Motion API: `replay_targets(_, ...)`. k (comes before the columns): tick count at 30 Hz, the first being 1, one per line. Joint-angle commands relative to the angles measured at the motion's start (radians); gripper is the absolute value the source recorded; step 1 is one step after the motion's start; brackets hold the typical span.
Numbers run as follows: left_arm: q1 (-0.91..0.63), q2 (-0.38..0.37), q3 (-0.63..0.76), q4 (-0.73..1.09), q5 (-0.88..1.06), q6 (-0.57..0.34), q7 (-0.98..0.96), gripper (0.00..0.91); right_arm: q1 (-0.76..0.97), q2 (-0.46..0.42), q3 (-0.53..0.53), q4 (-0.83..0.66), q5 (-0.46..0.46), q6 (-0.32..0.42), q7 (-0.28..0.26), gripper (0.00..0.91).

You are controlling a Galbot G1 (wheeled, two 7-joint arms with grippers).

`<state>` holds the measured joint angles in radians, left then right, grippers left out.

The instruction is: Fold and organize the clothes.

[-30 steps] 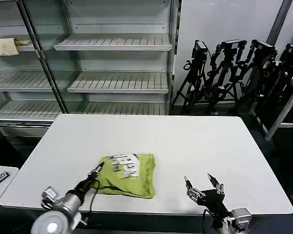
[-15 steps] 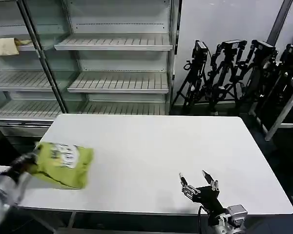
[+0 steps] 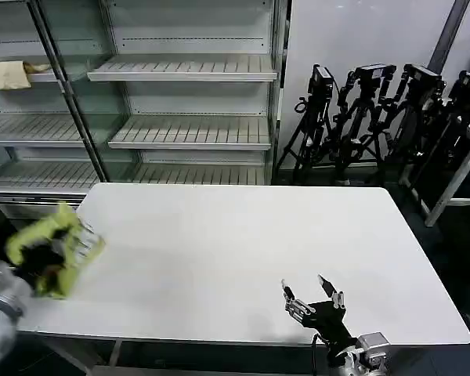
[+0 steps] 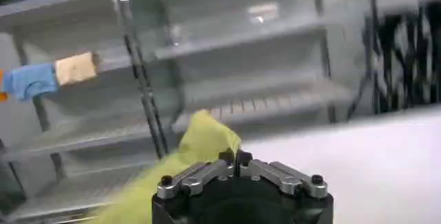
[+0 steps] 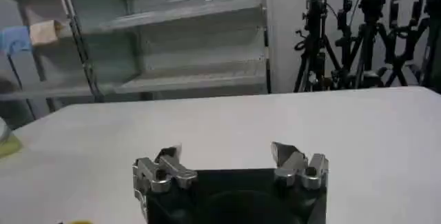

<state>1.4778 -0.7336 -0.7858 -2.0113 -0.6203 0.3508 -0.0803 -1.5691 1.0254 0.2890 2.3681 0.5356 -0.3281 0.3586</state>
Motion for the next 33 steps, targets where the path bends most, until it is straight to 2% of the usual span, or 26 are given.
replay_targets(1,-0.171,-0.216,0.632,0.01,0.562,-0.089,0.016,0.04,-0.023,0.011,-0.012,-0.009,-0.035,0.004,-0.002,0.907)
replay_targets(8,-0.309,-0.248,0.694,-0.03,0.333,-0.046,-0.002,0.05,-0.052,0.029,-0.006,-0.019,-0.062,0.008,-0.005,0.907)
replay_targets(15,-0.465,-0.31,0.768,0.091,0.307,-0.014,-0.054,0.06,-0.069,0.055,0.003,-0.022,-0.08,0.009,-0.005,0.907)
replay_targets(17,-0.483,-0.327,0.791,0.111,0.291,-0.01,-0.066,0.111,-0.072,0.064,0.003,-0.022,-0.087,0.009,-0.005,0.907)
replay_targets(18,-0.486,-0.337,0.793,0.118,0.288,-0.01,-0.067,0.403,-0.073,0.067,0.003,-0.021,-0.09,0.009,-0.005,0.907)
replay_targets(19,-0.486,-0.344,0.794,0.122,0.286,-0.01,-0.068,0.907,-0.073,0.069,0.004,-0.02,-0.091,0.009,-0.005,0.907)
replay_targets(22,-0.495,-0.375,0.793,0.124,0.231,-0.024,-0.075,0.907,-0.075,0.072,0.012,-0.016,-0.094,0.008,-0.005,0.907)
replay_targets(26,-0.497,-0.392,0.789,0.105,0.114,-0.088,-0.057,0.907,-0.078,0.072,0.025,-0.013,-0.096,0.008,-0.004,0.907)
replay_targets(30,-0.441,-0.386,0.78,0.078,0.099,-0.132,-0.027,0.907,-0.076,0.071,0.03,-0.007,-0.102,0.007,-0.003,0.907)
replay_targets(33,-0.377,-0.39,0.707,0.031,0.115,-0.136,-0.042,0.907,-0.067,0.067,0.029,0.001,-0.11,0.006,-0.004,0.907)
